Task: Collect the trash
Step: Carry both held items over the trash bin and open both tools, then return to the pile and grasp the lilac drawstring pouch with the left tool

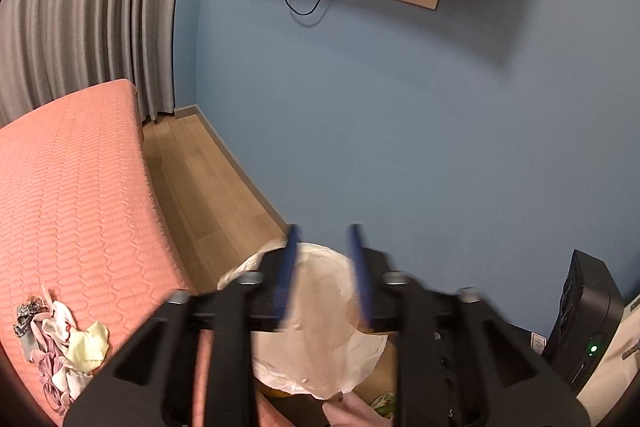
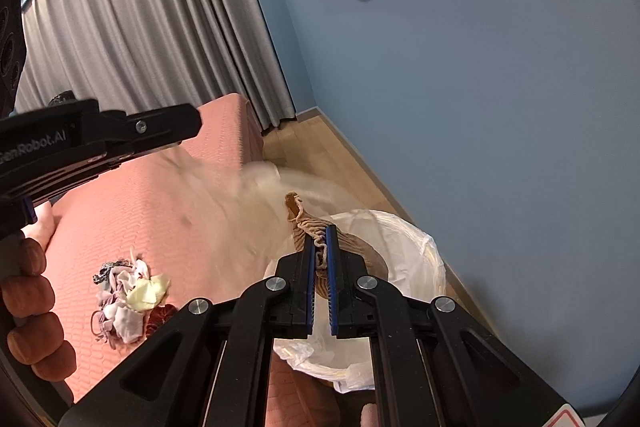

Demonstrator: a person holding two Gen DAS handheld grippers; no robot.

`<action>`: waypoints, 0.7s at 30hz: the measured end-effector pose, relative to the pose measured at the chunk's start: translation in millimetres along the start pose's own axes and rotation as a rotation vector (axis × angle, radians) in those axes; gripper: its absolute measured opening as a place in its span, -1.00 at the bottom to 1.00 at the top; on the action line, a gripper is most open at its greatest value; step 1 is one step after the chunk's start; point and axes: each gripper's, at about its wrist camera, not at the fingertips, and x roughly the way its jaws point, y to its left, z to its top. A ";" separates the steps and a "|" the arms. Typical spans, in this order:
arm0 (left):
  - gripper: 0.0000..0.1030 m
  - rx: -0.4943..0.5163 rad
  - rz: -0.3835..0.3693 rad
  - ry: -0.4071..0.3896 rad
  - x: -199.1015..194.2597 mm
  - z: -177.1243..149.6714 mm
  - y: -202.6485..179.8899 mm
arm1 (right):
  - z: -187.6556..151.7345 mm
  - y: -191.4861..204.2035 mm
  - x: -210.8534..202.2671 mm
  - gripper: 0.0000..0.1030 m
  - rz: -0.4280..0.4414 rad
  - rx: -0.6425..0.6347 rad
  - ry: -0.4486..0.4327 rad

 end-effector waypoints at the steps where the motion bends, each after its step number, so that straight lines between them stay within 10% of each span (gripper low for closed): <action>1: 0.33 -0.004 0.018 -0.016 -1.6 -1.6 0.3 | 0.2 -2.2 2.6 -0.91 0.000 0.002 0.002; 21: 0.48 -0.074 0.127 -0.031 -13.1 -19.5 38.7 | -4.6 16.4 4.0 -0.43 -0.007 -0.024 -0.005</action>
